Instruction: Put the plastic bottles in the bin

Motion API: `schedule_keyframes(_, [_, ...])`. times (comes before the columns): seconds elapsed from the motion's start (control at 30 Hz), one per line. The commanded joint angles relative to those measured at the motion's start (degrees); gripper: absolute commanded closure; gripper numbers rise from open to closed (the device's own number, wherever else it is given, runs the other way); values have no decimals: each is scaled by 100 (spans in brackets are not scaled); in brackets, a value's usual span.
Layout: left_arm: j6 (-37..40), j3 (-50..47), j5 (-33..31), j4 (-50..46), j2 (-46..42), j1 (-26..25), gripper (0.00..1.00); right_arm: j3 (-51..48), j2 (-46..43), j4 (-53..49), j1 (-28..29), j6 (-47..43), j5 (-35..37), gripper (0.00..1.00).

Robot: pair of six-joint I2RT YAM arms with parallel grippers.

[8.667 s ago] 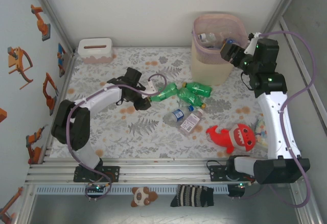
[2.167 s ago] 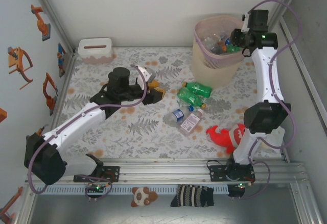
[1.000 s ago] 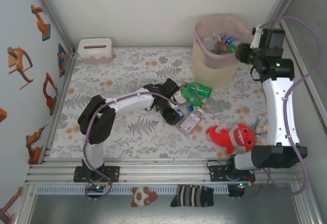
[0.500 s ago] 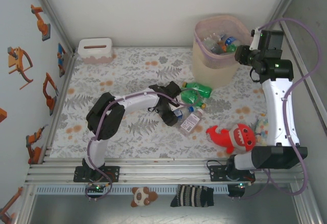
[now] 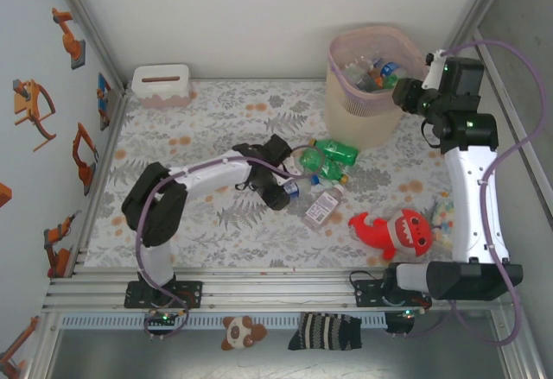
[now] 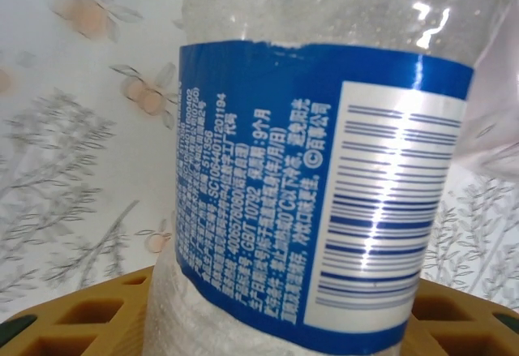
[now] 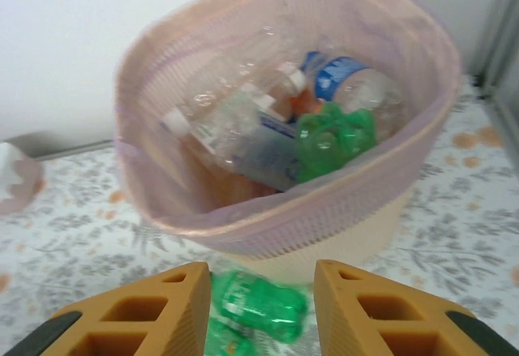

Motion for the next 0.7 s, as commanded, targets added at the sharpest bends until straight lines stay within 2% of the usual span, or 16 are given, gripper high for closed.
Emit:
schedule_keyframes(0.0, [-290, -220, 563, 658, -662, 146, 50, -342, -297, 735, -31, 532, -866, 61])
schedule_keyframes(0.2, [-632, -618, 1308, 1716, -1428, 300, 50, -917, -606, 1369, 176, 1115, -1637, 58])
schedule_keyframes(0.5, [-1185, -1066, 2013, 3124, -2117, 407, 51, -1227, -668, 1353, 1444, 1319, -1325, 51])
schedule_keyframes(0.67, [-1383, -1188, 2108, 3530, -2316, 408, 51, -1291, -534, 1379, 1970, 1403, -1156, 45])
